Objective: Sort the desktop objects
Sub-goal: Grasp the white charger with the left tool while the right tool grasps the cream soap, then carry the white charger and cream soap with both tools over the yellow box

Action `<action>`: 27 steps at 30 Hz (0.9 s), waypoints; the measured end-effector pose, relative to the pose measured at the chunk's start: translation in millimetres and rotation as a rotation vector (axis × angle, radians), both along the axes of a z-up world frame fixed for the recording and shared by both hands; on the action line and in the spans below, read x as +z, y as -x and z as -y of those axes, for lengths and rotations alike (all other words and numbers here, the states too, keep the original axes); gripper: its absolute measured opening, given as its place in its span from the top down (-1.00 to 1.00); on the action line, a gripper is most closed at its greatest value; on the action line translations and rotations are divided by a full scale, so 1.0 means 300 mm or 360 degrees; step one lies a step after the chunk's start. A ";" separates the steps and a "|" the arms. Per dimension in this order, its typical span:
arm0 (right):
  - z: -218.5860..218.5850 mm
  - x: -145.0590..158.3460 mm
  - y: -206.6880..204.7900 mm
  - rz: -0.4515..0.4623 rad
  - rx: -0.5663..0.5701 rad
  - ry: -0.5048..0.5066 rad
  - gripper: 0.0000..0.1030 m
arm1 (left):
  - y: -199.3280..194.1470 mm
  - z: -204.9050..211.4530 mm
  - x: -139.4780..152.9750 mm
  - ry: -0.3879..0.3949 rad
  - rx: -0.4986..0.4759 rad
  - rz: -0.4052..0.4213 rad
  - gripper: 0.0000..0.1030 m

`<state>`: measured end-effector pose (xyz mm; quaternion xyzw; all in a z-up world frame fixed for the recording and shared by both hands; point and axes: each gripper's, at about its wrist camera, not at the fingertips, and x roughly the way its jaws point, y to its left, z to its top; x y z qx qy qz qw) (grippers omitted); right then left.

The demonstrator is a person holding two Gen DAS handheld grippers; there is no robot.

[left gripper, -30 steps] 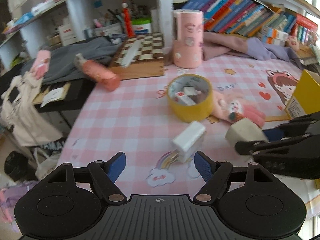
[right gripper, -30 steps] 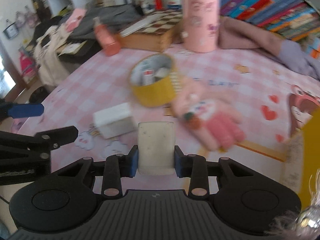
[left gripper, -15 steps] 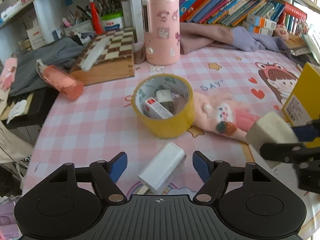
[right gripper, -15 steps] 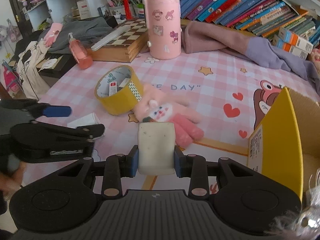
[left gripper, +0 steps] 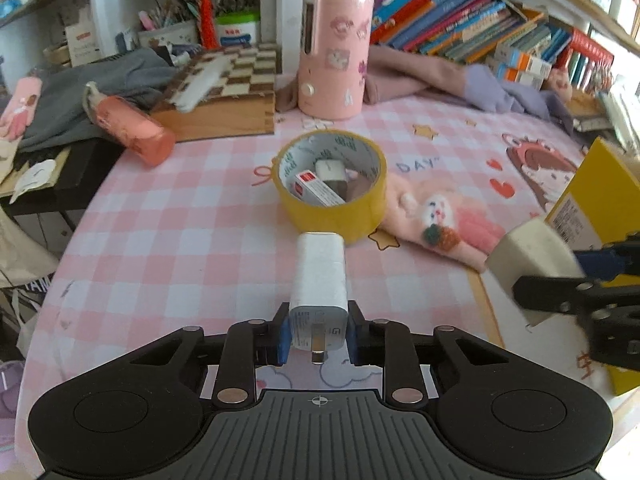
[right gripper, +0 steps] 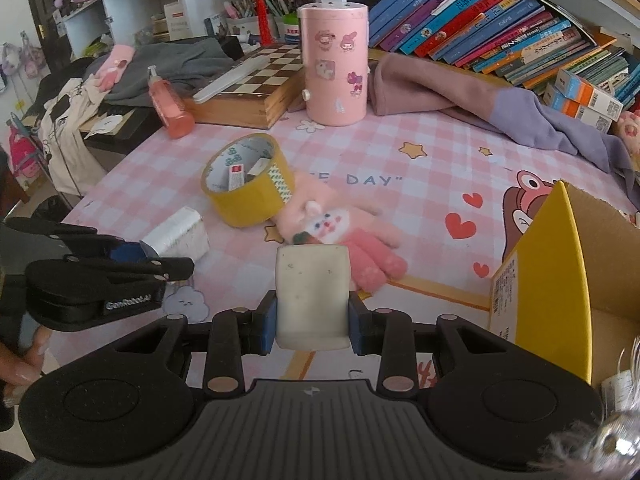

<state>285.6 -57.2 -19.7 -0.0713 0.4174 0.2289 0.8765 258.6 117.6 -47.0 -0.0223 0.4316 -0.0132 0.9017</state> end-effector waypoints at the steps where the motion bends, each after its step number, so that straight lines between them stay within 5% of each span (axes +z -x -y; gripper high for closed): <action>1: -0.003 0.001 0.005 0.0001 0.0005 -0.0003 0.39 | 0.012 -0.004 0.010 0.0008 0.0006 0.0010 0.52; 15: -0.011 0.094 0.096 0.0076 -0.0065 -0.0141 0.42 | 0.183 -0.025 0.200 0.0174 0.0011 0.0241 0.51; 27: -0.022 0.131 0.257 0.0129 -0.0078 -0.0154 0.42 | 0.345 -0.033 0.224 0.0260 -0.0019 0.0277 0.51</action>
